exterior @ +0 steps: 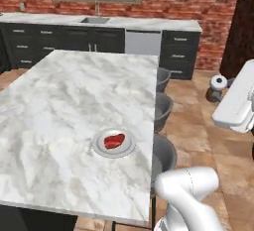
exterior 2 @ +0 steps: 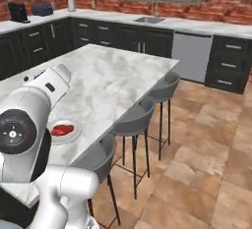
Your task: Retrieve the shaker from the cabinet and place it next the steak on a plate on the dining table.
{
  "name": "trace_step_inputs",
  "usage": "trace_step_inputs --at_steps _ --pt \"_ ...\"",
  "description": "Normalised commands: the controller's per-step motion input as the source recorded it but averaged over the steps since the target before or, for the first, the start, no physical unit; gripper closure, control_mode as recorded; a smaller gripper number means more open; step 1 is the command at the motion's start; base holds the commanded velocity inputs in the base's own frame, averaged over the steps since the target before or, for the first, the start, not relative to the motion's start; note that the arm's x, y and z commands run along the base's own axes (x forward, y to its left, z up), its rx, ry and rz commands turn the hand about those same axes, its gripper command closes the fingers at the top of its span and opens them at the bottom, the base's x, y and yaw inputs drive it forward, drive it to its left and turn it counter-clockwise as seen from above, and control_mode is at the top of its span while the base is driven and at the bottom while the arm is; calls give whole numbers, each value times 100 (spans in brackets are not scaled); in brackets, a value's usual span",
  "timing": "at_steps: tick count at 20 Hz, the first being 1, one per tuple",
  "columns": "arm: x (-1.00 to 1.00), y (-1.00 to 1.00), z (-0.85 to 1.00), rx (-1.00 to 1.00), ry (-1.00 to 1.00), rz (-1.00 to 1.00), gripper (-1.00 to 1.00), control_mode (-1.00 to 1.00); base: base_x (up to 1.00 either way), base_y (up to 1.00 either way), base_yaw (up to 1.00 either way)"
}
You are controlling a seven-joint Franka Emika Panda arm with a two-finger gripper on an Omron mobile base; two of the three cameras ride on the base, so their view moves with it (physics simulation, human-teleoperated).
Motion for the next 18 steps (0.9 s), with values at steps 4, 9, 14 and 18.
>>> trace_step_inputs --at_steps 4,9,14,18 --pt "0 0 0 0 0 0 100 100 72 -35 77" --pt "0 0 0 0 0 0 100 100 65 -43 75" --pt "0 0 0 0 0 0 100 100 59 -53 72" --pt "0 0 0 0 0 0 100 100 50 -71 67"
